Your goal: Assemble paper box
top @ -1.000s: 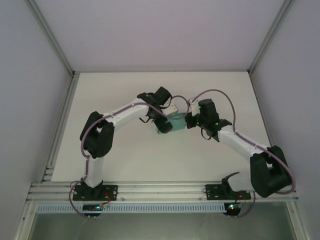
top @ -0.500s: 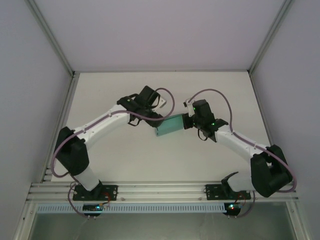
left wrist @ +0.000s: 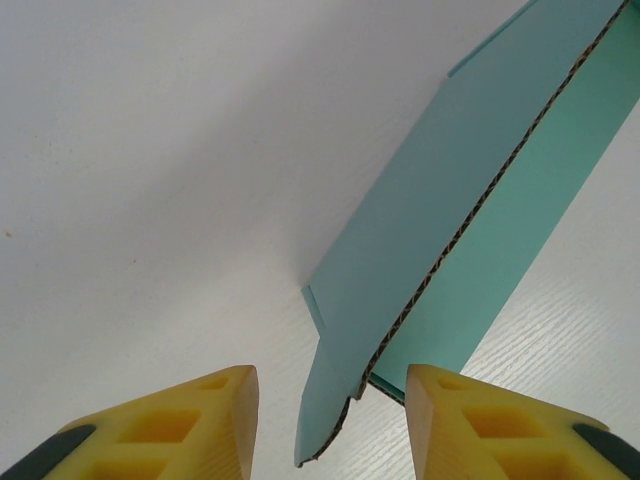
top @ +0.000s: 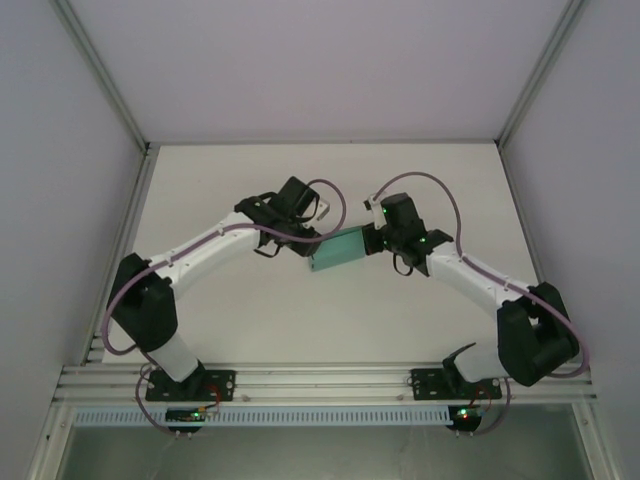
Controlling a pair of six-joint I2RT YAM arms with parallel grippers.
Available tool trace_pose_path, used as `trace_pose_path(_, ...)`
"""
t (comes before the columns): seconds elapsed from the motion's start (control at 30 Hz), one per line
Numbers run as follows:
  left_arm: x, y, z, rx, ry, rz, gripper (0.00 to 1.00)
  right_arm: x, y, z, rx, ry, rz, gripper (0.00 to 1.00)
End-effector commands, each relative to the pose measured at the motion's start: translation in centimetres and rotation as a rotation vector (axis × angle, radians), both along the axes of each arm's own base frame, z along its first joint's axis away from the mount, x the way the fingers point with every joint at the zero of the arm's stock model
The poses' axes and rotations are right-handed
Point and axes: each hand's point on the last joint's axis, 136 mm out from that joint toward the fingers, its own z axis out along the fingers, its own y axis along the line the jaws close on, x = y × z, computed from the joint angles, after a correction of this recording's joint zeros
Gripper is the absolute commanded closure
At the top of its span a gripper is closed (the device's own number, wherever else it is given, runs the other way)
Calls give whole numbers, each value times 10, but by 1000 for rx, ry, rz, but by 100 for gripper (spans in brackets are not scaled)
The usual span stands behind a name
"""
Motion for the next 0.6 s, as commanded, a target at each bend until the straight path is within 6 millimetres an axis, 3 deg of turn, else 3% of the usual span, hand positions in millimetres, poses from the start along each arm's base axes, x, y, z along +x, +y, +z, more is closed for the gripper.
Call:
trace_pose_path(0.0, -7, 9, -11, 7, 48, 23, 58, -24, -6, -38, -61, 168, 7, 100)
trace_pose_path(0.1, -7, 11, -15, 18, 61, 35, 66, -27, -3, -39, -55, 188, 21, 100)
trace_pose_path(0.17, -4, 13, -16, 21, 58, 59, 79, -26, -3, -39, -52, 180, 20, 100)
trace_pose_path(0.3, 4, 11, -7, 2, 43, 111, 89, -22, -4, -37, -65, 173, 8, 100)
trace_pose_path(0.37, 7, 8, -5, -29, 59, 156, 100, -23, -5, -38, -72, 176, 5, 100)
trace_pose_path(0.5, 11, 2, -11, -85, 132, 315, 100, -22, -8, -37, -90, 169, -47, 100)
trace_pose_path(0.57, 6, -12, -16, -161, 191, 332, 100, -21, -9, -36, -79, 173, -86, 100)
